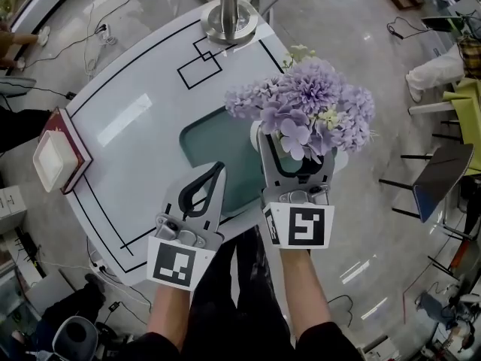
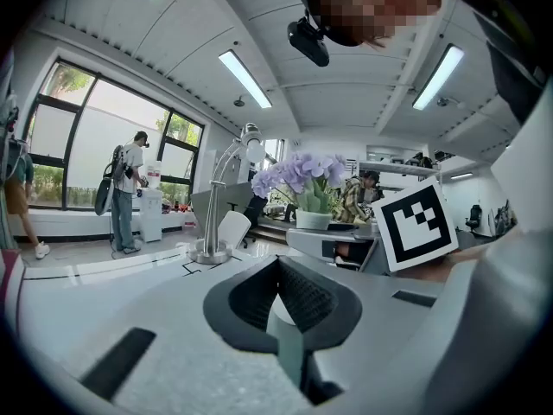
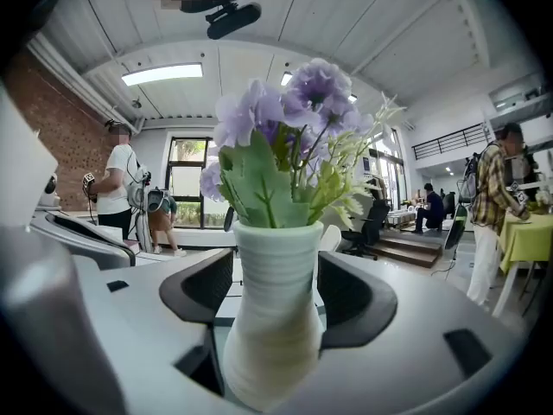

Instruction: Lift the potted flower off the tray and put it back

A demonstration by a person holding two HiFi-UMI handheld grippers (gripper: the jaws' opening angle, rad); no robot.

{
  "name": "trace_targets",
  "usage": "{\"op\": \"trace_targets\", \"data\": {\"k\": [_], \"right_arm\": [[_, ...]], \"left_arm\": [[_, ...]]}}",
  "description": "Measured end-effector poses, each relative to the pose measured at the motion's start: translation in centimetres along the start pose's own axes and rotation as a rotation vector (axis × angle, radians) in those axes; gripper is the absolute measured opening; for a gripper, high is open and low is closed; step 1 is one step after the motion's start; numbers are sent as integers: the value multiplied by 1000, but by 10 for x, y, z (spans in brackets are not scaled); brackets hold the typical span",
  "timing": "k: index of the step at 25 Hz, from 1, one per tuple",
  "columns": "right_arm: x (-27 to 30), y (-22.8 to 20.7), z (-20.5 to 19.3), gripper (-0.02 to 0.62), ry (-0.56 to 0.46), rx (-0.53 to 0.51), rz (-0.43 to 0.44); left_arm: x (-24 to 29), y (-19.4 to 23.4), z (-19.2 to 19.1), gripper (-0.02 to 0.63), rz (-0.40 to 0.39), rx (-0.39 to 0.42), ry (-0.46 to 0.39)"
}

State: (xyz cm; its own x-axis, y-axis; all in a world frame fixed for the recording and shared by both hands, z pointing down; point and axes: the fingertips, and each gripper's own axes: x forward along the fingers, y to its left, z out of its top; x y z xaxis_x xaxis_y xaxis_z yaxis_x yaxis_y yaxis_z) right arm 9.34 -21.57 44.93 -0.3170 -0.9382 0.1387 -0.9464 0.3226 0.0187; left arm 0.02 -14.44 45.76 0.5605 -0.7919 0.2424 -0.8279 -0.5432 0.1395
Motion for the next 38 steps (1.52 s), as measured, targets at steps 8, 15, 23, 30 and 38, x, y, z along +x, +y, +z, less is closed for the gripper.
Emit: {"op": "trace_targets", "data": {"k": [8, 15, 23, 30, 38], "right_arm": [[14, -2, 8, 284, -17, -22, -11], [13, -4, 9, 247, -7, -38, -21], [14, -5, 8, 245, -5, -49, -9], [13, -7, 9, 245, 1, -55, -7], [12, -5, 13, 245, -10, -59, -8]], "left_arm": [[-4, 13, -6, 5, 30, -12, 12], [-5, 17, -5, 5, 38, -18, 9], [-1, 17, -3, 5, 36, -14, 4], [2, 20, -2, 5, 29, -9, 0], [13, 26, 1, 5, 11, -5, -20]]}}
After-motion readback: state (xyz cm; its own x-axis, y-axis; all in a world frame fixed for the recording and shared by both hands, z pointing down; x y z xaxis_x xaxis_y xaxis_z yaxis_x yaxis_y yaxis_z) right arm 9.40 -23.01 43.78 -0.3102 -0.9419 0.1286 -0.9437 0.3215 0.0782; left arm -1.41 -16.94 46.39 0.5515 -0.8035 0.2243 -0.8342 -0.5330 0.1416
